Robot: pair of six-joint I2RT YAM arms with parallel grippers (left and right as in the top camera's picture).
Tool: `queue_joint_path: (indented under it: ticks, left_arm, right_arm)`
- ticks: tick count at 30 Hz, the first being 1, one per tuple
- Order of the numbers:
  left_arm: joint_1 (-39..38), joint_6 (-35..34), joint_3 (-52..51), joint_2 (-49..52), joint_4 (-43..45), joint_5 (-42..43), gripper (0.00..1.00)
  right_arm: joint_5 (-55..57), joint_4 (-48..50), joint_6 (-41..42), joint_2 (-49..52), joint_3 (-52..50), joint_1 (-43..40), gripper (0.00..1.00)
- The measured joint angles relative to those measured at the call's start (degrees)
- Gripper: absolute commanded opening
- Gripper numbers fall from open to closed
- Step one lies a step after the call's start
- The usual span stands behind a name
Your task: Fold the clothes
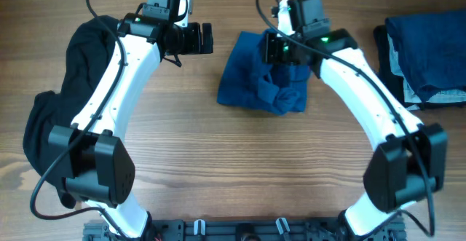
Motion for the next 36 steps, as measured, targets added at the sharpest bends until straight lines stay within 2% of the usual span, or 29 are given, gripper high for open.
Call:
queue_joint_path:
  ticks: [1, 2, 3, 9, 15, 20, 23, 26, 30, 36]
  left_arm:
    - [0.00, 0.00, 0.00, 0.00, 0.02, 0.02, 1.00]
    - [0.00, 0.00, 0.00, 0.00, 0.02, 0.00, 1.00]
    - [0.00, 0.00, 0.00, 0.00, 0.00, 0.00, 1.00]
    - [0.00, 0.00, 0.00, 0.00, 0.00, 0.00, 1.00]
    - [0.00, 0.00, -0.02, 0.00, 0.00, 0.00, 1.00]
    - [0.00, 0.00, 0.00, 0.00, 0.00, 0.00, 1.00]
    - [0.00, 0.00, 0.00, 0.00, 0.00, 0.00, 1.00]
    - [0.00, 0.00, 0.00, 0.00, 0.00, 0.02, 1.00]
    - [0.00, 0.00, 0.00, 0.00, 0.00, 0.00, 1.00]
    - [0.00, 0.00, 0.00, 0.00, 0.00, 0.00, 1.00]
  right_arm:
    - [0.15, 0.70, 0.48, 1.07, 0.00, 0.15, 0.34]
    - [0.17, 1.27, 0.59, 2.27, 0.00, 0.24, 0.42]
    - [0.20, 1.42, 0.57, 3.41, 0.00, 0.31, 0.44]
    - [1.49, -1.62, 0.55, 6.38, 0.04, 0.20, 0.47]
    - [1.07, -4.26, -1.60, 6.38, 0.09, -0.50, 0.58]
    - [-2.73, -7.56, -9.57, 6.38, 0.96, -0.52, 0.61]
    - [-3.08, -7.87, -15.19, 6.38, 1.25, -0.24, 0.67]
    - [-2.80, -7.76, -19.43, 6.38, 1.25, 0.42, 0.77]
    - [-2.19, -7.78, -19.12, 6.38, 1.27, -0.11, 0.81]
    - [-4.39, -9.81, -15.56, 2.91, 1.27, -5.66, 0.80]
